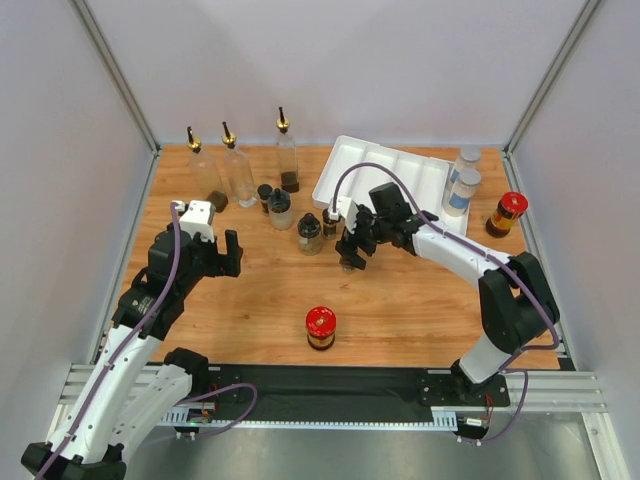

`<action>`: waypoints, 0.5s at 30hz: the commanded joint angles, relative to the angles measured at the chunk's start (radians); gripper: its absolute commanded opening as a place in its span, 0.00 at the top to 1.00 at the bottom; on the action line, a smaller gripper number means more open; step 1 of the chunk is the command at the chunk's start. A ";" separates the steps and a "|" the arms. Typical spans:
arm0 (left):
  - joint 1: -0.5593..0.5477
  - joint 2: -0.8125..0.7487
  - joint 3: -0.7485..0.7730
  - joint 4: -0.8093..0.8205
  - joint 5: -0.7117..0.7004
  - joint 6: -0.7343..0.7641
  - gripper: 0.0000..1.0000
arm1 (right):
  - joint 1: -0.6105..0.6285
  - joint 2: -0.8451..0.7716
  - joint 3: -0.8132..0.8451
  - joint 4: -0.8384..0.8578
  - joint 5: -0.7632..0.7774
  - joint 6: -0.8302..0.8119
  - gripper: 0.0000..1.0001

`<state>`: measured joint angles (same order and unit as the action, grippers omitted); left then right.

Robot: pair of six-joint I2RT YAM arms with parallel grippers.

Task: Organize the condiment bottles
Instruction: Pick up the bottle from the center of the board.

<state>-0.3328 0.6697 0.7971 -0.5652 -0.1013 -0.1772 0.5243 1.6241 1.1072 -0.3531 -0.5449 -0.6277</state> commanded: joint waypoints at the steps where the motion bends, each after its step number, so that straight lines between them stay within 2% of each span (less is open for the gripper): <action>1: 0.005 -0.007 -0.003 0.004 0.022 0.008 0.00 | 0.011 0.016 0.049 0.043 0.080 0.042 0.14; 5: 0.006 -0.007 -0.002 0.004 0.023 0.007 0.00 | 0.022 0.029 0.054 0.026 0.099 0.036 0.21; 8: 0.005 -0.010 -0.004 0.004 0.025 0.007 0.00 | 0.031 0.042 0.062 0.003 0.103 0.028 0.32; 11: 0.006 -0.010 -0.002 0.004 0.025 0.007 0.00 | 0.032 0.054 0.077 -0.021 0.105 0.029 0.47; 14: 0.005 -0.010 -0.002 0.002 0.026 0.007 0.00 | 0.034 0.062 0.107 -0.067 0.099 0.031 0.69; 15: 0.006 -0.010 -0.004 0.002 0.026 0.005 0.00 | 0.034 0.062 0.117 -0.105 0.097 0.034 0.73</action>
<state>-0.3328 0.6693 0.7971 -0.5652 -0.0868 -0.1772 0.5545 1.6802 1.1622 -0.3931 -0.4530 -0.6086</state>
